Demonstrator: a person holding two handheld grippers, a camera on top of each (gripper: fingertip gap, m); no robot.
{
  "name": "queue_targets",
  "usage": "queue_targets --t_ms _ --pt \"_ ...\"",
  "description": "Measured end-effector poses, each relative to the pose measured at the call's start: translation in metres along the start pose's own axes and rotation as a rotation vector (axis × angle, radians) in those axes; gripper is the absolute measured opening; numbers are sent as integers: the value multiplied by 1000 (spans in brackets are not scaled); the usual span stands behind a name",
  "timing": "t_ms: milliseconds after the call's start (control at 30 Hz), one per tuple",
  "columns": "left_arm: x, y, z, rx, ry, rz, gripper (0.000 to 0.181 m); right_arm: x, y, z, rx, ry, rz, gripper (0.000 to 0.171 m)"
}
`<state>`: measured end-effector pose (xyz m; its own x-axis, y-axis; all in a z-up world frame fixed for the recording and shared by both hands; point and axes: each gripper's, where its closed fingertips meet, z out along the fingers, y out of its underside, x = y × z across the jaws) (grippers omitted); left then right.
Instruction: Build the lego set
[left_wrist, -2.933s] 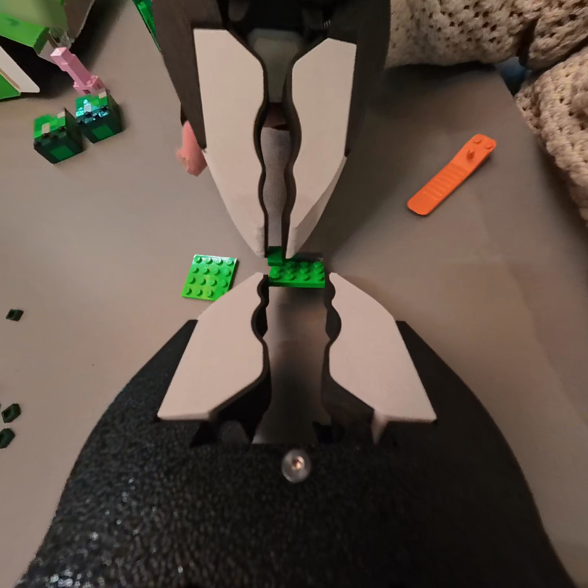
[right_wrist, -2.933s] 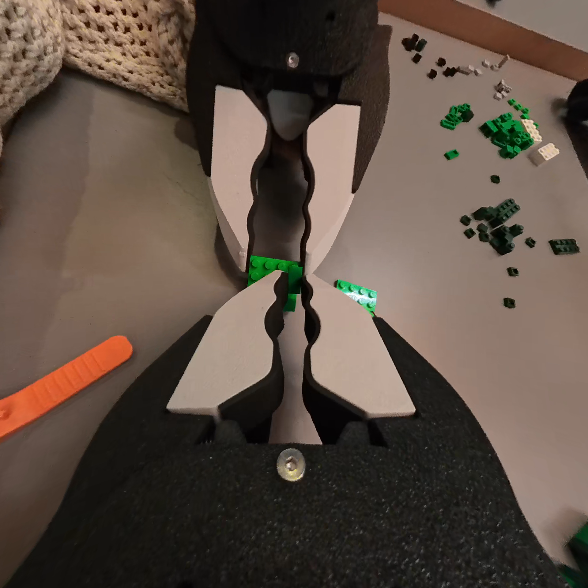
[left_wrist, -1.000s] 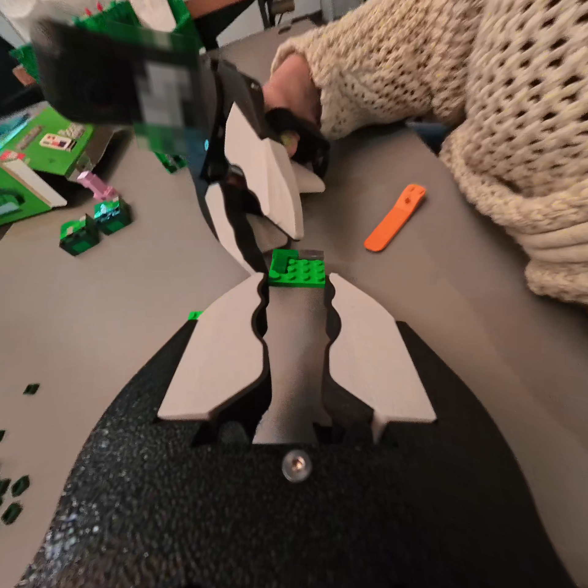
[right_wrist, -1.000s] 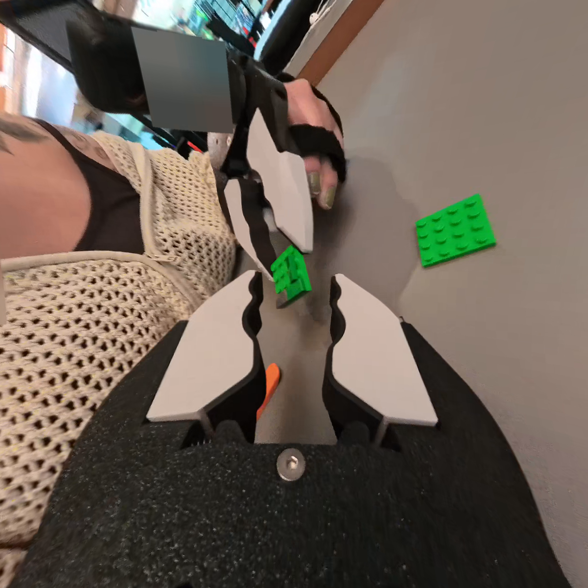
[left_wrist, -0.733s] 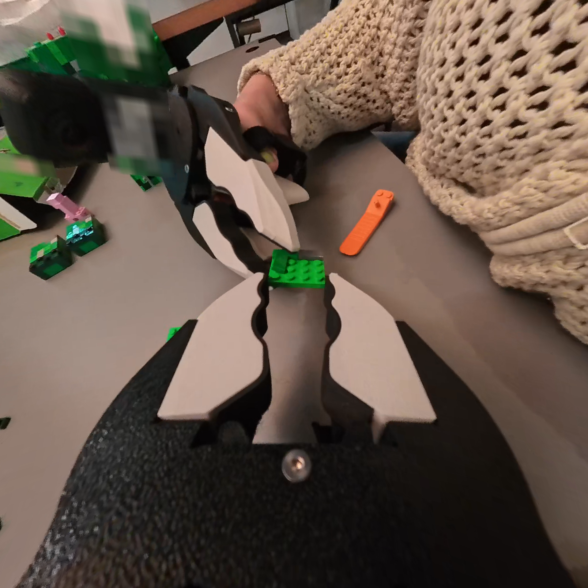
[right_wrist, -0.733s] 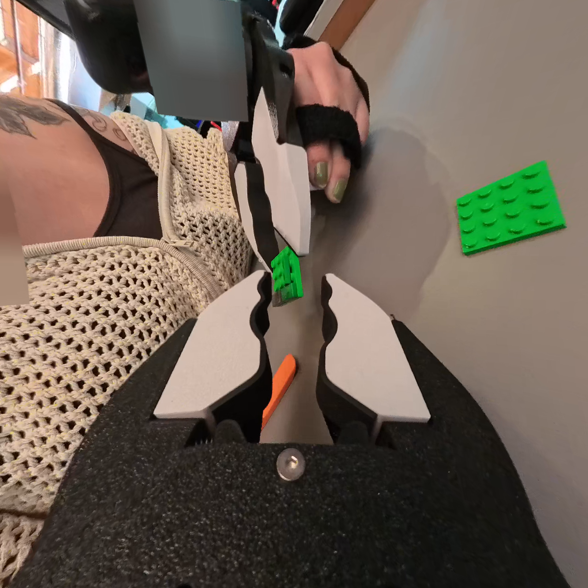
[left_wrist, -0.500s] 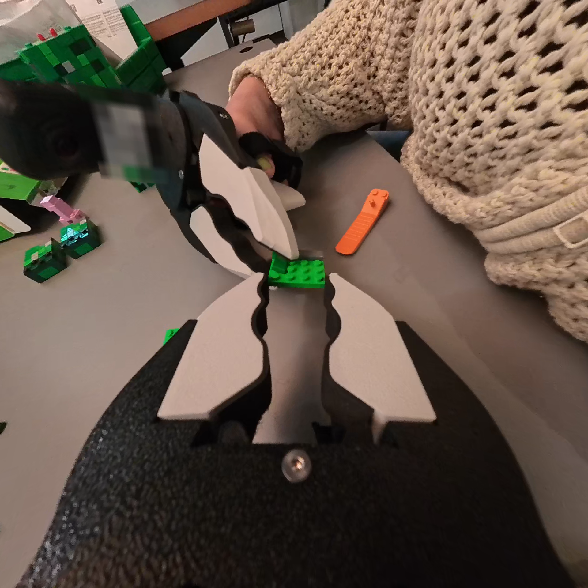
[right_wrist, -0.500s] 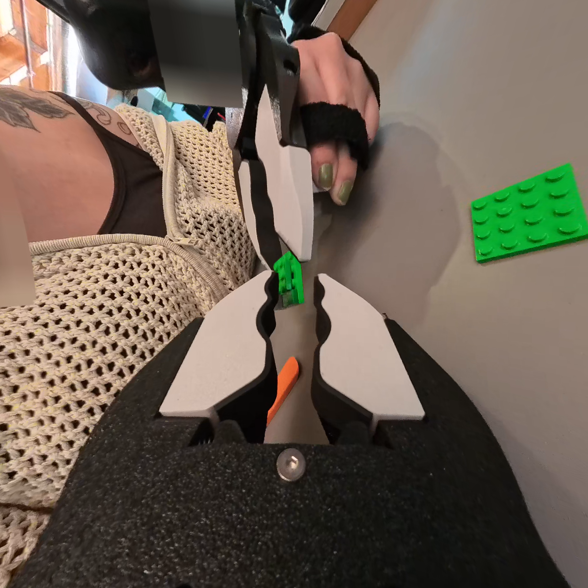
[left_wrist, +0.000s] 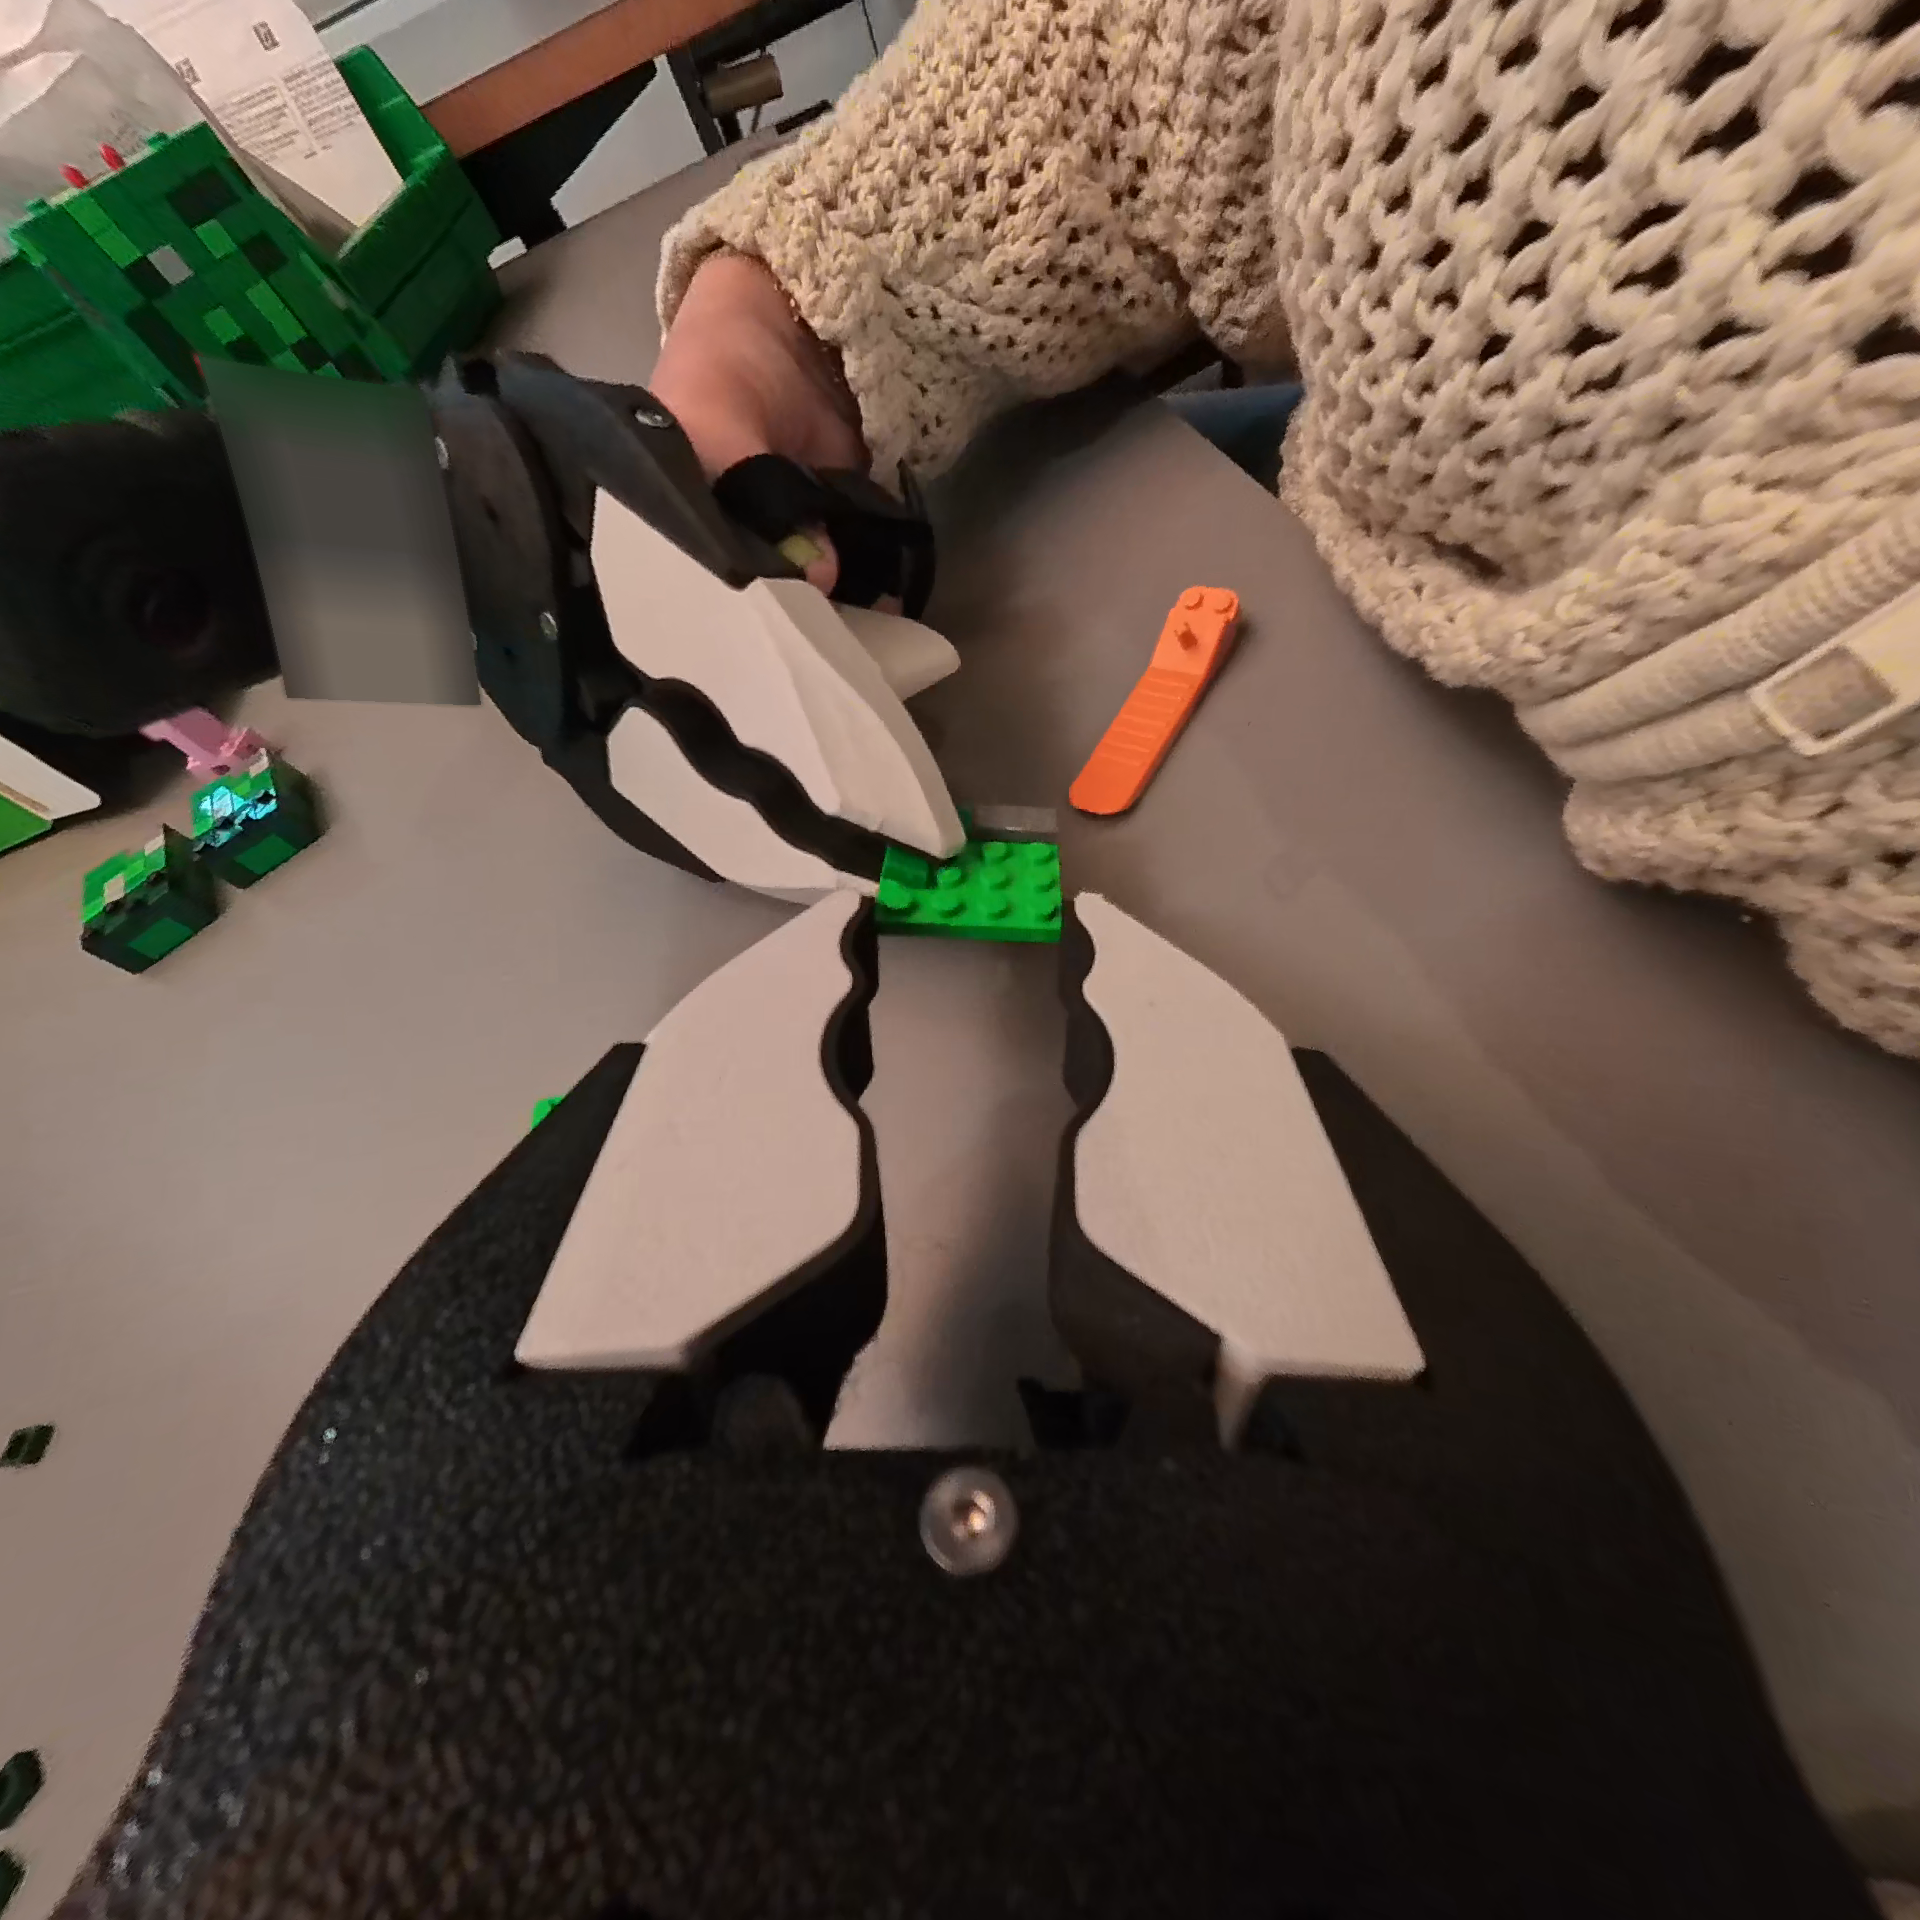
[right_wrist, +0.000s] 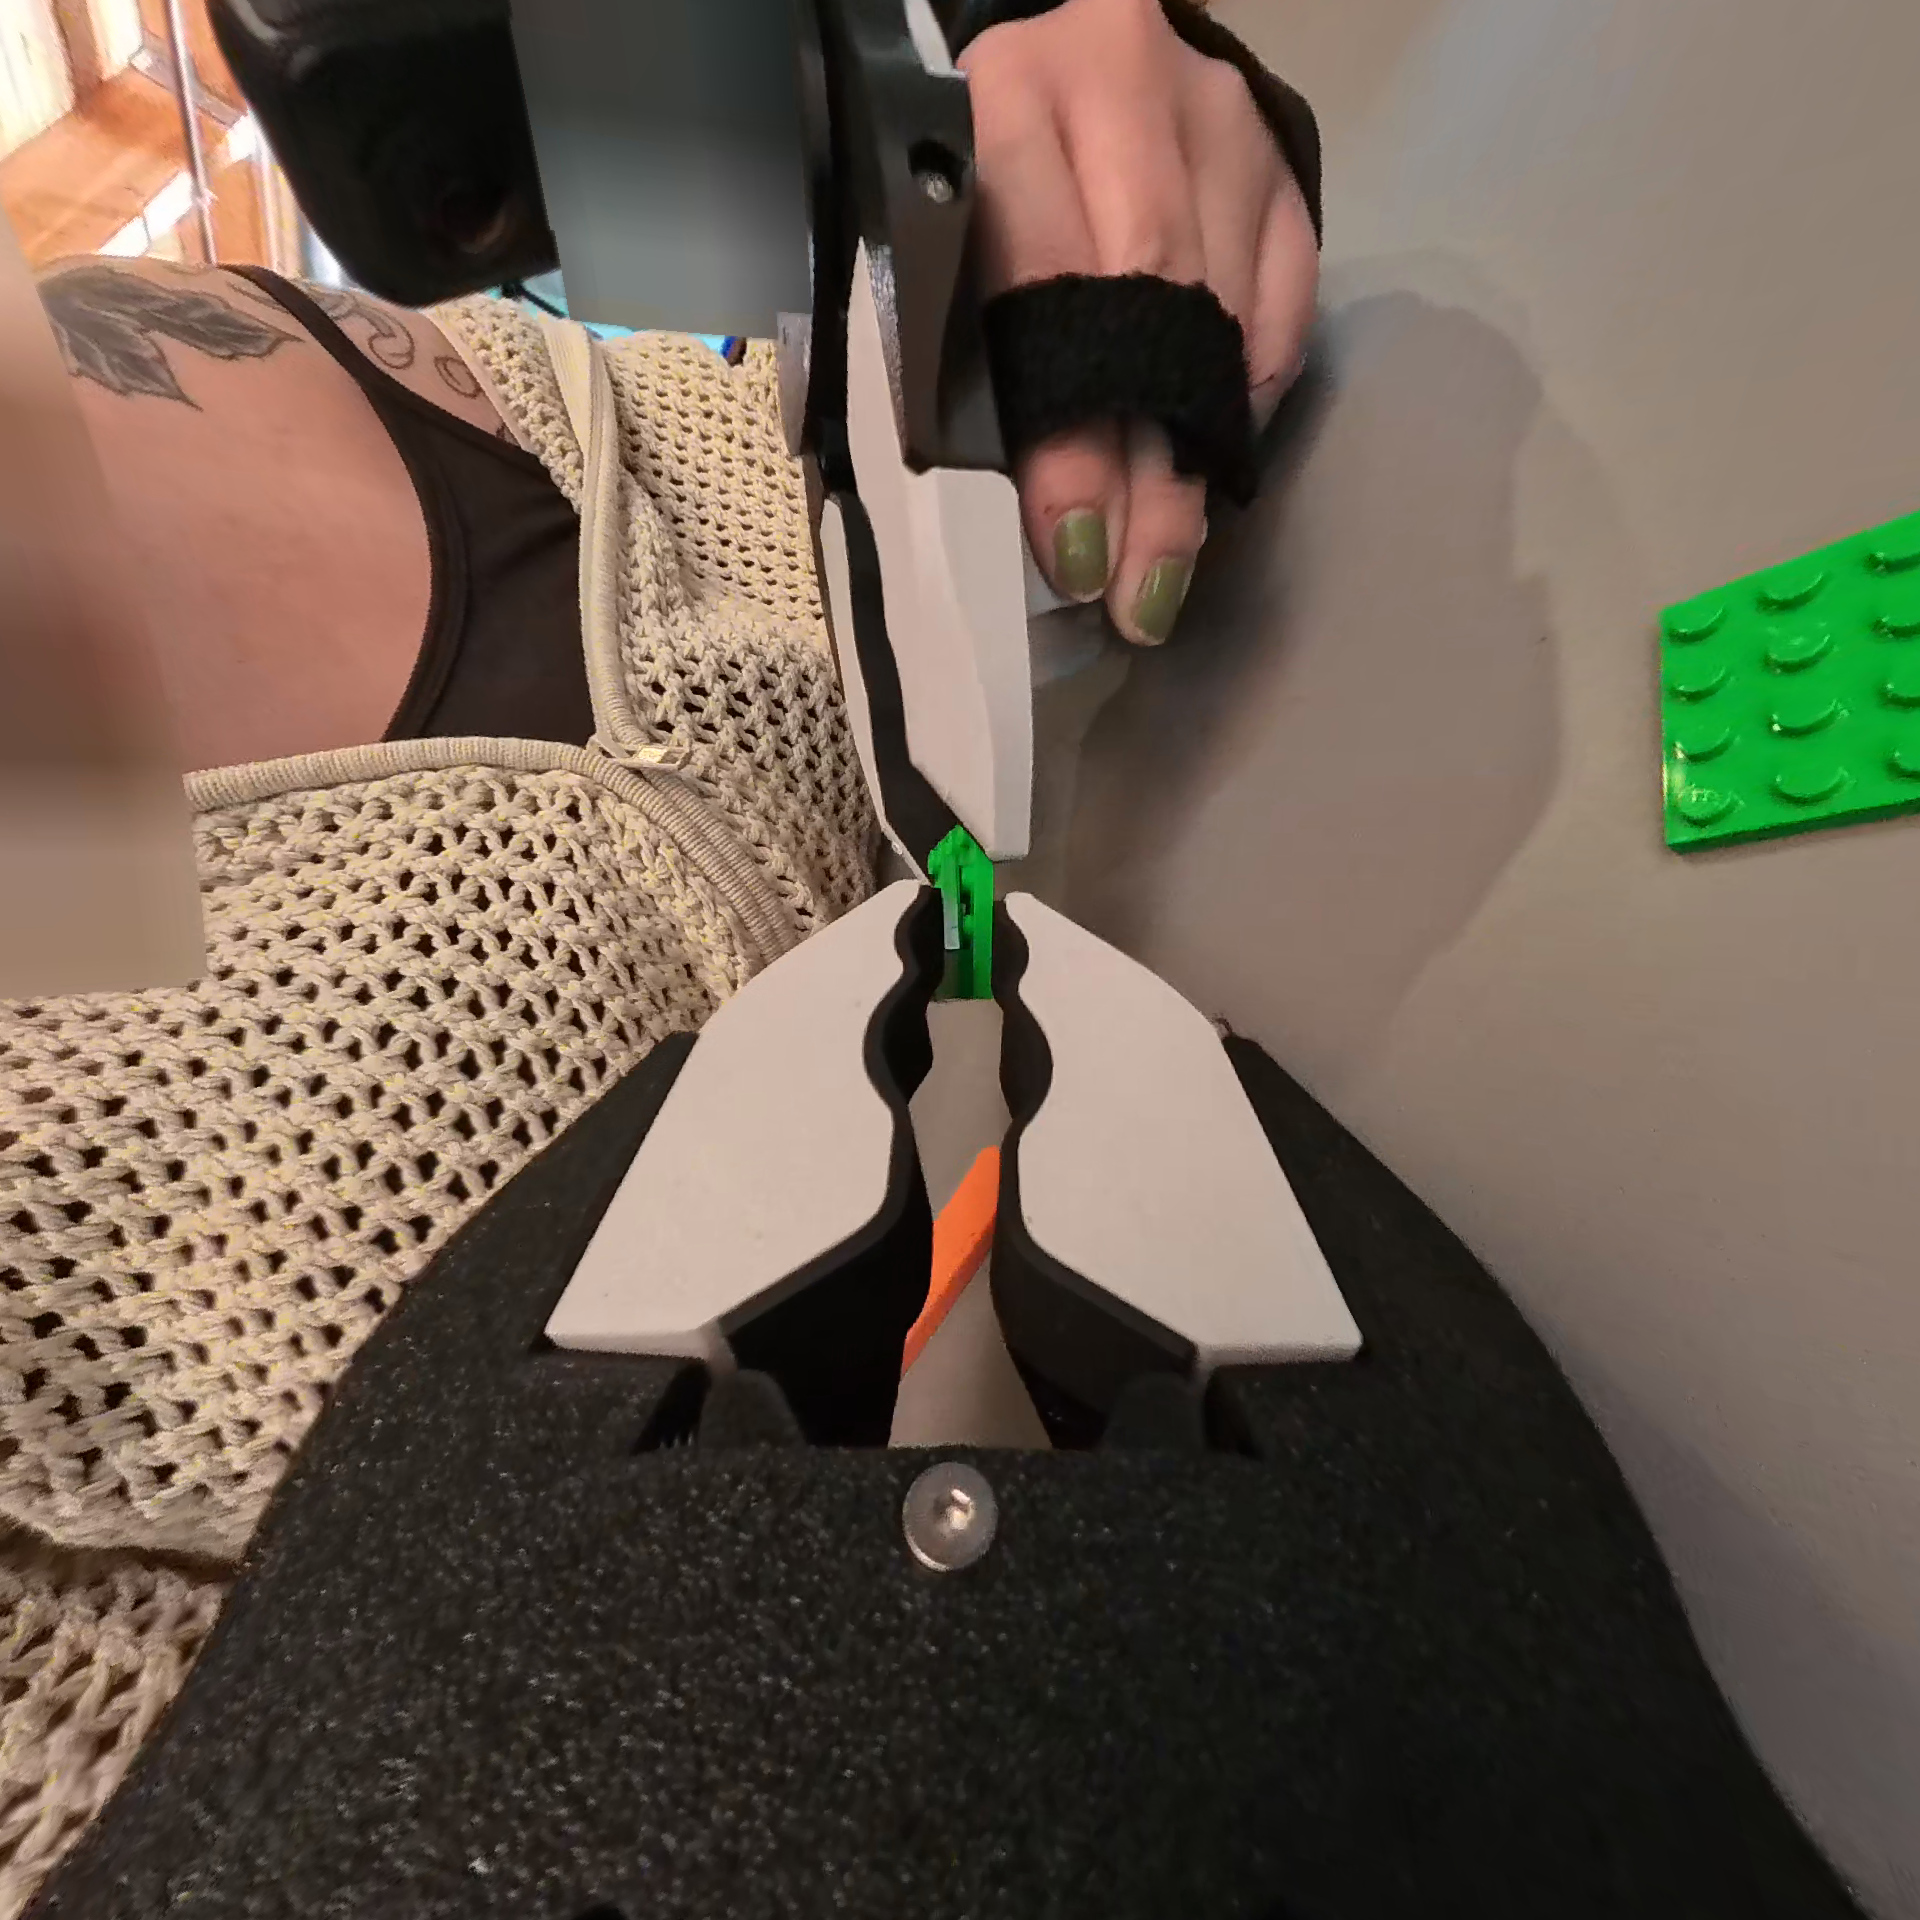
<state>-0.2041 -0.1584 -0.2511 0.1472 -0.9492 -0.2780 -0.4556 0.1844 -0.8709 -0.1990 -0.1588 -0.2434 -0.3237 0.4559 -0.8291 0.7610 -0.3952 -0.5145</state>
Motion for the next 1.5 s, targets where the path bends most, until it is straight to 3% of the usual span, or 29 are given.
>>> queue_targets --t_ms 467,567,833,1067,1367,1500 --pt "-5 4 -1 -31 -39 13 34 6 -6 -3 67 17 86 8" --pt "-9 3 -2 -26 -35 -86 34 6 -10 -6 96 39 36 8" --pt "-45 -2 -20 88 -176 -306 27 18 -28 -19 139 420 -402 8" --pt "-44 -5 -19 93 -189 -280 14 25 -38 -21 69 692 -720 8" --pt "-45 -3 -18 69 -217 -243 6 29 -42 -21 24 861 -960 8" --pt "-48 6 -19 13 -242 -220 12 29 -43 -23 57 877 -989 8"
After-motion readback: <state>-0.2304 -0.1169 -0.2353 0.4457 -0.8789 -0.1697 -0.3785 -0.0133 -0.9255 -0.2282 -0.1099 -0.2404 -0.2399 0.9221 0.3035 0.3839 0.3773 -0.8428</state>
